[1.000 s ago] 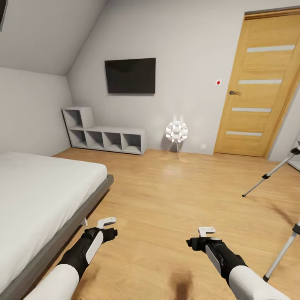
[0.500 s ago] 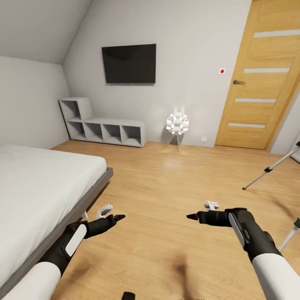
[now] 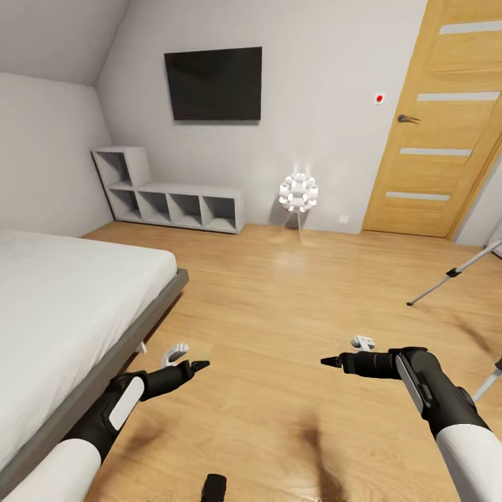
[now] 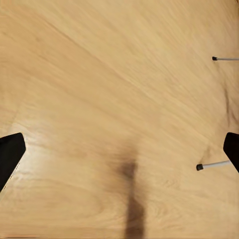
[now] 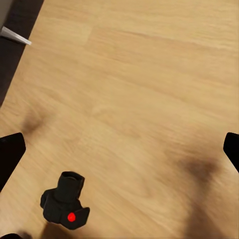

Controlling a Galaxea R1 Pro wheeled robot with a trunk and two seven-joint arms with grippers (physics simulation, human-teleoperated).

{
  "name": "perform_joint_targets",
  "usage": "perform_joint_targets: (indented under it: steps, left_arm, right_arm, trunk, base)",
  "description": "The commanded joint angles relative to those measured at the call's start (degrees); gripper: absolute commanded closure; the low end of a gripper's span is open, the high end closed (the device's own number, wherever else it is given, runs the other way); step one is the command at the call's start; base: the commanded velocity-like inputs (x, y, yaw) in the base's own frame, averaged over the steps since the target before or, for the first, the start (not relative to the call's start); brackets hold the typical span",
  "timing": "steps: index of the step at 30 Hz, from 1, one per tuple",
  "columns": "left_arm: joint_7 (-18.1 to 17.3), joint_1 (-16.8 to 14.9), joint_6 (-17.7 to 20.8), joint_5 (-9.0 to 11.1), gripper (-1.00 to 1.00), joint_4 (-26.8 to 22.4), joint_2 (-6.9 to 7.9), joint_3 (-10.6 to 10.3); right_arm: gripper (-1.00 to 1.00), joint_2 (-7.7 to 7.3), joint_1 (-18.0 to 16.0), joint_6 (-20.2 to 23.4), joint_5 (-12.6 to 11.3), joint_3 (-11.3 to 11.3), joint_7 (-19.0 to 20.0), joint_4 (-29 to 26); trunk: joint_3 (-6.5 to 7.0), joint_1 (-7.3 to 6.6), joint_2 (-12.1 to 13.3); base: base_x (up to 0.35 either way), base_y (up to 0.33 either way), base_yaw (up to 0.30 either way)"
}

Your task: Attach the digital camera to the camera tripod in the bedroom.

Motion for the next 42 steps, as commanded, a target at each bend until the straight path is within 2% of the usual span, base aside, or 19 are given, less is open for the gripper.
perform_joint_targets:
  steps: [1, 9, 42]
  left_arm:
    - [0.24, -0.02, 0.19, 0.31, -1.00, -0.01, 0.07, -0.14]
    - [3.40, -0.01, 0.07, 0.31, -1.00, -0.09, 0.01, -0.12]
    - [3.86, -0.02, 0.07, 0.15, -1.00, -0.46, 0.05, -0.22]
  right_arm:
    - [-1.00, 0.01, -0.03, 0.42, -0.11, -0.14, 0.12, -0.03]
    - [-1.00, 0.04, -0.03, 0.43, -0.10, -0.79, 0.10, -0.03]
    - [-1.00, 0.66, -0.03, 0.34, -0.11, -0.84, 0.18, 1.10]
  trunk:
    - [-0.28, 0.01, -0.04]
    - [-2.05, 0.22, -0.15]
    - [-9.36, 1.07, -0.59]
  base:
    - [0.000, 0.000, 0.000]
    - [0.000, 0.000, 0.000]
    - [0.000, 0.000, 0.000]
